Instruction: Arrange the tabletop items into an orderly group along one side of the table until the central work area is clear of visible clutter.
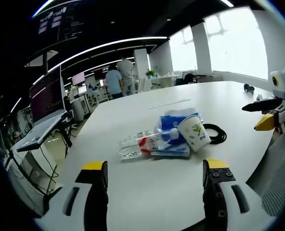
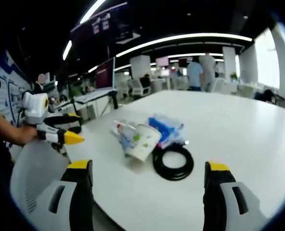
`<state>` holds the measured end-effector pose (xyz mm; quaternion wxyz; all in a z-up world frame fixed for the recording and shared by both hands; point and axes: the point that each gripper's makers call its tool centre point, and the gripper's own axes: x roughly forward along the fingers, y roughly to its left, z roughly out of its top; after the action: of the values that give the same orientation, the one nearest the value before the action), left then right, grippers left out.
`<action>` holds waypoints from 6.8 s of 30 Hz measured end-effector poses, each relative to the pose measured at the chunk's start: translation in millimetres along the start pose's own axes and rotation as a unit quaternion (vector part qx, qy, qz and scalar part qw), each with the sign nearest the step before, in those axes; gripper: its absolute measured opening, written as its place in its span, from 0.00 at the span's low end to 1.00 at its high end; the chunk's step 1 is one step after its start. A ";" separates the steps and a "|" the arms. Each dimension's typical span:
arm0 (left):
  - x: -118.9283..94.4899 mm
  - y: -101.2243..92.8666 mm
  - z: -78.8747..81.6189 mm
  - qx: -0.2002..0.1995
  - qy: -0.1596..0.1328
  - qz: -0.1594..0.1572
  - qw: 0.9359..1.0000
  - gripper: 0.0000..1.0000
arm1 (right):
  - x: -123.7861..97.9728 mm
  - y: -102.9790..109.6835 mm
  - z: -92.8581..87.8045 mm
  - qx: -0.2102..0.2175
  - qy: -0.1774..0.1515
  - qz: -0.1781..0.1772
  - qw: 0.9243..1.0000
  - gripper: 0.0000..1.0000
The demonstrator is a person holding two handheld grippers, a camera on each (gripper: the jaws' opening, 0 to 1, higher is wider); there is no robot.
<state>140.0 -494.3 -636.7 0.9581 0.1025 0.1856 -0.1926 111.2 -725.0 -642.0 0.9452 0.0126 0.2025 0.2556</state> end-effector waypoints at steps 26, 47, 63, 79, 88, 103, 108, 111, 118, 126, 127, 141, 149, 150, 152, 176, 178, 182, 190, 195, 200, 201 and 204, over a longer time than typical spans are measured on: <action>0.9 -2.0 -4.8 0.011 0.021 -0.008 1.000 0.82 | 1.8 4.4 6.3 -0.001 -0.003 0.017 1.000 0.94; 8.6 22.7 8.9 0.016 0.038 -0.009 0.999 0.81 | 7.1 0.7 22.1 0.005 -0.008 0.029 1.000 0.90; 35.4 16.7 15.7 0.077 0.057 -0.046 0.994 0.79 | 5.8 -16.6 34.4 0.015 -0.025 0.006 1.000 0.90; 58.4 8.1 21.7 0.104 0.063 -0.075 0.990 0.77 | 1.7 -13.7 33.3 -0.001 -0.020 0.005 1.000 0.89; 69.5 4.7 21.7 0.120 0.069 -0.091 0.986 0.76 | 0.0 -13.5 31.9 -0.005 -0.017 0.004 1.000 0.89; 87.7 -3.3 25.0 0.141 0.072 -0.116 0.981 0.74 | -4.5 -16.0 27.1 -0.005 -0.009 -0.005 1.000 0.88; 92.6 -4.5 24.1 0.146 0.075 -0.123 0.979 0.74 | -6.6 -17.8 25.4 -0.004 -0.007 -0.011 1.000 0.88; 95.0 -5.4 22.5 0.151 0.078 -0.124 0.978 0.73 | -8.4 -17.4 25.4 -0.004 -0.007 -0.013 1.000 0.88; 99.1 -6.3 18.1 0.161 0.086 -0.130 0.974 0.72 | -10.0 -16.6 24.1 -0.004 -0.002 -0.016 1.000 0.87; 104.5 -7.8 15.2 0.168 0.092 -0.132 0.973 0.71 | -9.6 -13.0 26.1 -0.008 0.001 -0.013 1.000 0.87; 105.9 -7.4 15.0 0.173 0.093 -0.131 0.972 0.70 | -9.5 -12.9 25.8 -0.010 0.003 -0.013 1.000 0.87; 120.4 -9.9 12.7 0.219 0.103 -0.136 0.961 0.63 | -11.7 -20.4 24.0 -0.008 0.006 -0.020 1.000 0.87; 129.2 -12.2 7.0 0.228 0.115 -0.142 0.956 0.62 | -10.6 -21.8 21.7 -0.009 0.009 -0.022 1.000 0.87; 131.3 -11.8 6.8 0.229 0.117 -0.141 0.956 0.62 | -10.6 -21.6 20.9 -0.009 0.010 -0.022 1.000 0.87; 134.4 -11.4 6.9 0.230 0.118 -0.140 0.956 0.61 | -11.1 -21.6 19.5 -0.008 0.011 -0.022 1.000 0.87; 158.4 -13.2 -4.5 0.229 0.144 -0.146 0.952 0.61 | -10.5 -26.3 5.7 0.012 0.031 -0.022 0.999 0.86; 157.9 -13.1 -2.6 0.226 0.143 -0.147 0.952 0.60 | -10.2 -26.4 6.1 0.011 0.030 -0.022 0.999 0.86; 160.7 -11.7 -7.8 0.238 0.149 -0.147 0.948 0.60 | -9.8 -26.2 5.6 0.013 0.031 -0.021 0.999 0.86; 170.6 -12.0 -10.4 0.251 0.158 -0.136 0.945 0.62 | -11.6 -26.0 3.5 0.013 0.035 -0.022 0.999 0.85; 177.8 -13.0 -14.7 0.273 0.157 -0.132 0.940 0.66 | -10.1 -24.2 3.5 0.011 0.038 -0.020 0.999 0.85; 180.6 -11.3 -13.1 0.273 0.160 -0.127 0.940 0.61 | -9.2 -22.2 1.3 0.012 0.042 -0.018 0.999 0.85; 180.9 -10.7 -12.7 0.274 0.159 -0.127 0.940 0.58 | -9.1 -22.0 0.6 0.012 0.043 -0.018 0.999 0.85; 183.1 -4.4 -12.5 0.292 0.163 -0.127 0.934 0.53 | -8.5 -21.8 -1.2 0.014 0.045 -0.017 0.999 0.85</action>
<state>291.2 -555.6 -721.0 0.8099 0.3833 0.2861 -0.3395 114.5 -748.1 -642.7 0.9393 0.0111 0.2484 0.2366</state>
